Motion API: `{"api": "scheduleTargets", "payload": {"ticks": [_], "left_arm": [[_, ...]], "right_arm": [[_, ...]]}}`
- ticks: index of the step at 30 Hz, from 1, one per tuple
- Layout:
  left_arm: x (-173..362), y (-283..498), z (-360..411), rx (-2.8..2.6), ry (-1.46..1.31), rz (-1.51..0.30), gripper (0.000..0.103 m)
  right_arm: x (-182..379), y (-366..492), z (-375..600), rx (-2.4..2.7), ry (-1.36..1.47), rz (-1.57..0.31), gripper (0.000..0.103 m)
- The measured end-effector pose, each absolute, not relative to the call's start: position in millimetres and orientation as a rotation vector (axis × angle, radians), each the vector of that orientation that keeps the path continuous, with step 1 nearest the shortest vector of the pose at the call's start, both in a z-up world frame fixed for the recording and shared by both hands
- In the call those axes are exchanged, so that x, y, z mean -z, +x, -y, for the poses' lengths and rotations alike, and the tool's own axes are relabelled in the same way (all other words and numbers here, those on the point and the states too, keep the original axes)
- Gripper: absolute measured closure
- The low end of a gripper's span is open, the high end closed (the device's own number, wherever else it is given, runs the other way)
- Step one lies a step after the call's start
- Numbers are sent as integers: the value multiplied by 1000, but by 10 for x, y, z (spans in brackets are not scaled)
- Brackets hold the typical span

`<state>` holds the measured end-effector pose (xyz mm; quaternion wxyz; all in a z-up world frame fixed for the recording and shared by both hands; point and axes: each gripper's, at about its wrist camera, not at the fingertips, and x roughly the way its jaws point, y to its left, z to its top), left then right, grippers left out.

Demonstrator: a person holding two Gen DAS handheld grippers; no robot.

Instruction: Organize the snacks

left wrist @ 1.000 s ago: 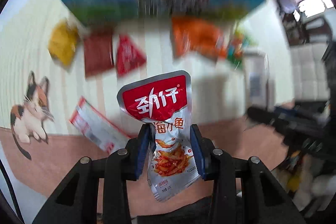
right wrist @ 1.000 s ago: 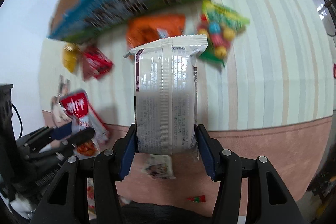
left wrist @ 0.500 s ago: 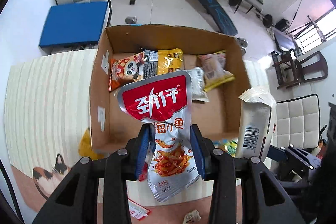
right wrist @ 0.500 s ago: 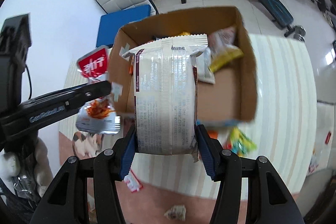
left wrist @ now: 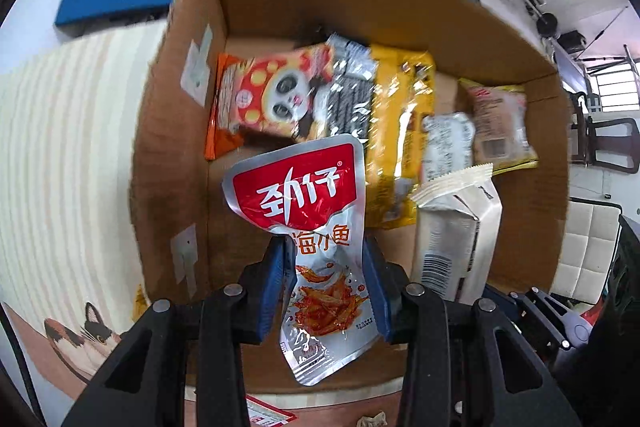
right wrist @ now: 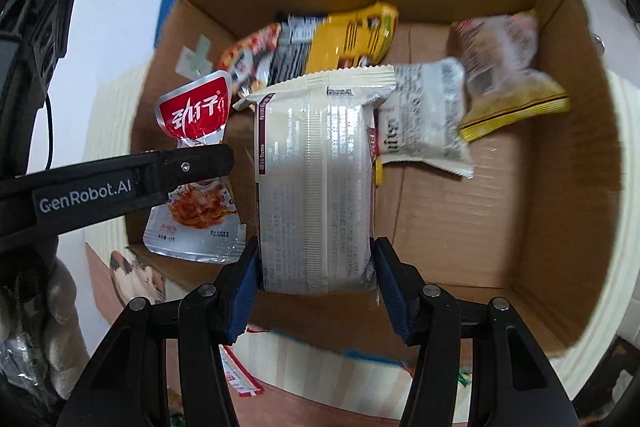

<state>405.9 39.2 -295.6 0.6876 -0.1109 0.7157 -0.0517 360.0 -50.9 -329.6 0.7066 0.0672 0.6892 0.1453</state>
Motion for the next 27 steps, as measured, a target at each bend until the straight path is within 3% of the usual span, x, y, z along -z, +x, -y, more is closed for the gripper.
{"api": "scheduleTargets", "payload": {"ticks": [12, 18, 19, 21, 23, 26, 27], "left_arm": [[3296, 3922, -370, 80, -240, -1735, 61], [3052, 3787, -372, 49, -231, -1657, 59], [2958, 3755, -388, 47, -242, -1628, 56], [2797, 3702, -413, 51, -255, -1577, 31], [2659, 3662, -455, 64, -265, -1541, 20], [2515, 3602, -471, 44, -226, -1522, 18], [2479, 3574, -488, 45, -234, -1515, 13]], "right_arm": [[3717, 3639, 439, -335, 150, -1616, 43], [3607, 3673, 571, -339, 155, -1598, 13], [3530, 3668, 609, -333, 153, -1580, 11], [3412, 3671, 654, -332, 148, -1553, 10], [3286, 3654, 710, -318, 141, -1522, 9], [3164, 3646, 755, -300, 130, -1485, 9], [3125, 3619, 737, -290, 137, -1479, 9]]}}
